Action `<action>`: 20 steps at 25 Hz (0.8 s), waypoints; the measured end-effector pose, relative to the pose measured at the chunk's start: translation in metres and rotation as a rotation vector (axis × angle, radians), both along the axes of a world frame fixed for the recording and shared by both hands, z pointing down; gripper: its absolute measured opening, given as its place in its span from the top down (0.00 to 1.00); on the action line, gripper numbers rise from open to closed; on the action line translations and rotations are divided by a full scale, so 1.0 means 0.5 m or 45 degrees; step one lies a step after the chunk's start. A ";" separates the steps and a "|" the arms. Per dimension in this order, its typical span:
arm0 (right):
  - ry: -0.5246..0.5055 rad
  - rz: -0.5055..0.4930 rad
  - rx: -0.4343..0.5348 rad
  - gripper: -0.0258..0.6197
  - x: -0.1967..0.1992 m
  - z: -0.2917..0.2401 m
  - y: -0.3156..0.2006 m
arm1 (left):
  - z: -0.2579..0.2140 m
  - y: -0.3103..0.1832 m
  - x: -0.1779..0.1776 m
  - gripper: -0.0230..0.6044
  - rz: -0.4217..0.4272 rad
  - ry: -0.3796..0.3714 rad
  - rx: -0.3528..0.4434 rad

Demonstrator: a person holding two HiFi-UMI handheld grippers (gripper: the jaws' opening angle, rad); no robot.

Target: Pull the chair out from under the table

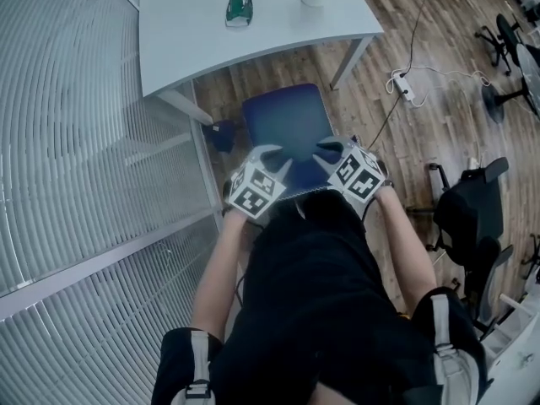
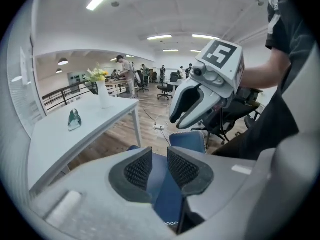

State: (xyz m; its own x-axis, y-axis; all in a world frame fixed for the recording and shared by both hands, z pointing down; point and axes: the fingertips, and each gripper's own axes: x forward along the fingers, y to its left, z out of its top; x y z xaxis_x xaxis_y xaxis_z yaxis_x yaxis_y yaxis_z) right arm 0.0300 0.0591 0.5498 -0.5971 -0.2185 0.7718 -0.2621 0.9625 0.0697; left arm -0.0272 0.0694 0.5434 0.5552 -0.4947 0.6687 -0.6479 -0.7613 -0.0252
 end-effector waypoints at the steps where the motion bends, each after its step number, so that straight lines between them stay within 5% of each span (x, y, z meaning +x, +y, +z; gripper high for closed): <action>1: -0.031 0.015 0.012 0.84 -0.009 -0.013 -0.011 | -0.015 -0.011 -0.008 0.80 -0.028 0.021 0.024; 13: -0.376 0.131 0.150 0.88 -0.084 -0.182 -0.078 | -0.161 -0.074 -0.089 0.86 -0.273 0.286 0.263; 20: -0.565 0.236 0.123 0.96 -0.100 -0.228 -0.098 | -0.209 -0.075 -0.121 0.92 -0.353 0.398 0.358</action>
State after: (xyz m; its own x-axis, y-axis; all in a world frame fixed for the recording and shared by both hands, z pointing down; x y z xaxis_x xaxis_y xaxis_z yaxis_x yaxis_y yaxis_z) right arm -0.0199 0.0104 0.4360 -0.8084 -0.4100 0.4225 -0.4528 0.8916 -0.0011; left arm -0.0879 0.0317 0.4391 0.5295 -0.7893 0.3109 -0.8344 -0.5507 0.0228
